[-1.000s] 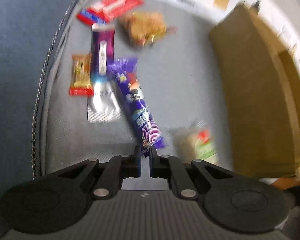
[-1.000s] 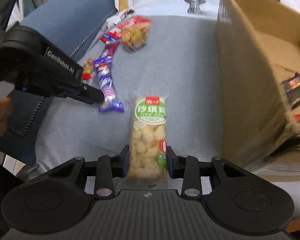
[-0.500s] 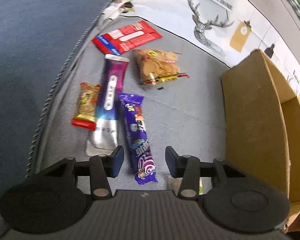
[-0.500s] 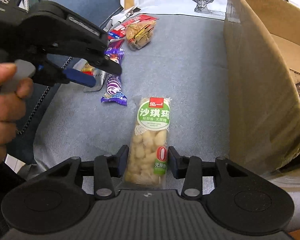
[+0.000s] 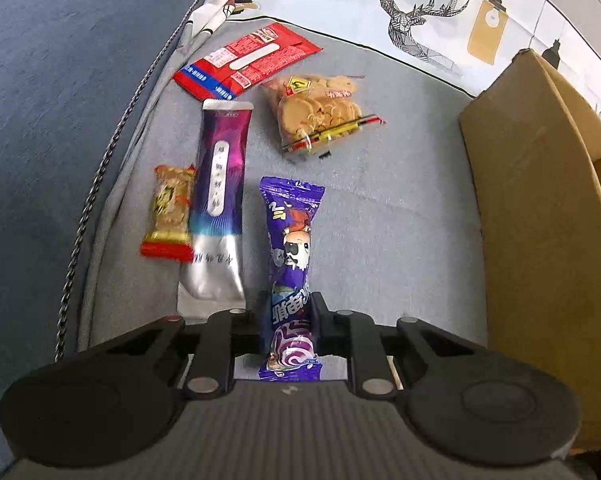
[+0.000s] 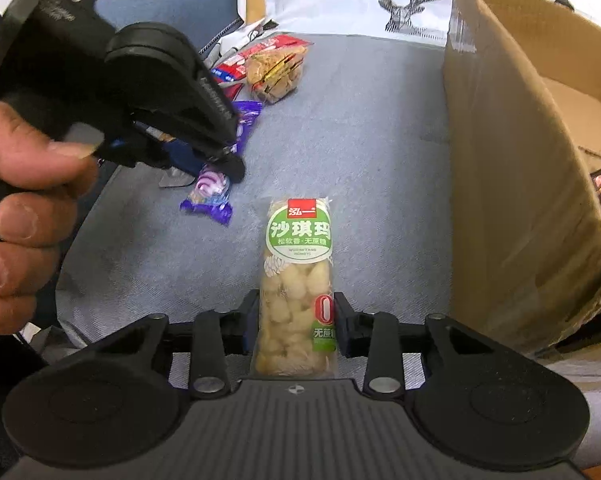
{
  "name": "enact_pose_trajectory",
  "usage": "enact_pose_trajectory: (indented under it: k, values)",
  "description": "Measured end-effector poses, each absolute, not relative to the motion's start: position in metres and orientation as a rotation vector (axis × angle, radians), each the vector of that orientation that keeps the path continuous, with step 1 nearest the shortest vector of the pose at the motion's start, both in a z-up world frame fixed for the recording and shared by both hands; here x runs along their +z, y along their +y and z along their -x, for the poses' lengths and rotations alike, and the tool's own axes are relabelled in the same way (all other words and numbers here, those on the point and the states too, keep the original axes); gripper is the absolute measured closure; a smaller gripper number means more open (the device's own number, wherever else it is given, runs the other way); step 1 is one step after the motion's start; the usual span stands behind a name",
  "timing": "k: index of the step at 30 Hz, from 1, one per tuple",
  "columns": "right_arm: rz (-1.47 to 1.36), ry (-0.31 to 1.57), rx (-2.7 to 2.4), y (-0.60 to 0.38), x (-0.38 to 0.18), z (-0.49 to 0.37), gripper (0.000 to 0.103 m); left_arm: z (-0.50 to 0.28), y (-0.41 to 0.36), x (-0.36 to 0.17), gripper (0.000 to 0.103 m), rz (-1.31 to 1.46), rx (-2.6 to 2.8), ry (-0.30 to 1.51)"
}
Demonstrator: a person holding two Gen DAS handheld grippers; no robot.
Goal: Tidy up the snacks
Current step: 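Lift the peanut-candy bag and purple candy bar off the seat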
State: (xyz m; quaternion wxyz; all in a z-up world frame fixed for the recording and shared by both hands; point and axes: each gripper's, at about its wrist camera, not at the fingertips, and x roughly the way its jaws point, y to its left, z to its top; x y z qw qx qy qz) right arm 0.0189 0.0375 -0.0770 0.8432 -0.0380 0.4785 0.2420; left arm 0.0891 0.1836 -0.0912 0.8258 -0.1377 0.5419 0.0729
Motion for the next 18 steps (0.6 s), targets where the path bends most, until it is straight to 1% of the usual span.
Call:
enact_pose_trajectory:
  k: [7,18]
  values:
    - [0.061,1.004,0.486,0.0342,-0.0747,-0.0209,0.065,-0.0846,0.1826,-0.0966,0.082,0.283,0.116,1.201]
    - [0.071,1.015,0.466,0.0344,-0.077,-0.0224,0.065,-0.0862,0.1821,-0.0971,0.081,0.288,0.11,1.198]
